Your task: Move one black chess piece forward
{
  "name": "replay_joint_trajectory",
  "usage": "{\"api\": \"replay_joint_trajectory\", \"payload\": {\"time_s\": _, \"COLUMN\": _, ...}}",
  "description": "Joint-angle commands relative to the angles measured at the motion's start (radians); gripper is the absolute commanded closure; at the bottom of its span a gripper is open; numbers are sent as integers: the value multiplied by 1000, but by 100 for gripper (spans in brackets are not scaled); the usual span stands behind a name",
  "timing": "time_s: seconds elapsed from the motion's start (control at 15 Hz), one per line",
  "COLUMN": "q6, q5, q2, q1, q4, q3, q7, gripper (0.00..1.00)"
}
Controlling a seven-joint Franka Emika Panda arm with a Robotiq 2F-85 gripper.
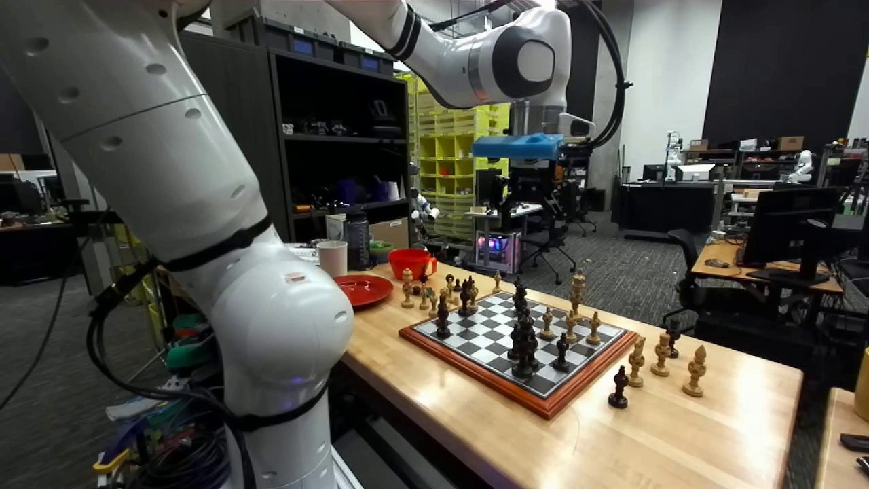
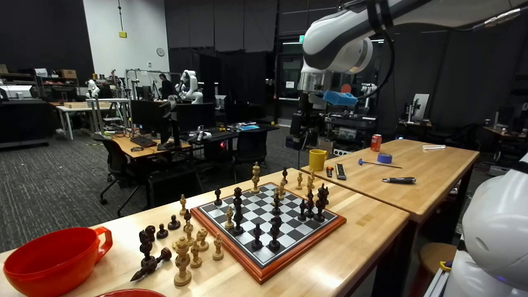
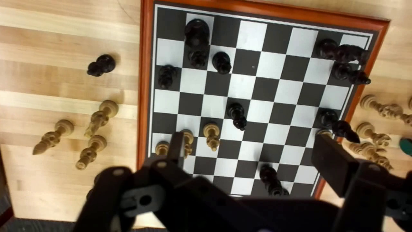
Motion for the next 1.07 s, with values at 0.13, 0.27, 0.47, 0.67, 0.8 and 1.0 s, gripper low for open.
{"api": "replay_joint_trajectory", "payload": {"time_s": 0.13, "q6": 158, "q5": 5, "q2": -114, "q1": 37, "q4": -196, "q3": 41, "q7": -2, "gripper": 0}}
{"api": "replay_joint_trajectory", "payload": {"time_s": 0.27, "q6": 134, "q5": 1, "q2": -69, "q1": 35, "q4": -156, "q3": 36, "q7": 1, "gripper": 0}}
{"api": "replay_joint_trajectory", "payload": {"time_s": 0.47, "q6": 142, "q5": 1, "q2": -70, "q1": 36, "q4": -169, "q3": 38, "q7": 3, "gripper": 0}}
{"api": "replay_joint_trajectory", "payload": {"time_s": 0.67, "q6": 157, "q5": -17, "q2": -67, "q1": 33, "q4": -176, "q3": 47, "q7": 10, "gripper": 0}}
{"api": "replay_joint_trajectory", "payload": {"time_s": 0.8, "q6": 163, "q5": -26, "q2": -58, "q1": 46, "q4": -188, "q3": 66, "q7": 11, "gripper": 0}}
{"api": "replay_joint_trajectory", "payload": {"time_s": 1.0, "q6": 179, "q5": -22, "q2": -20, "q1": 61, "q4": -189, "q3": 89, "q7": 24, "gripper": 0}}
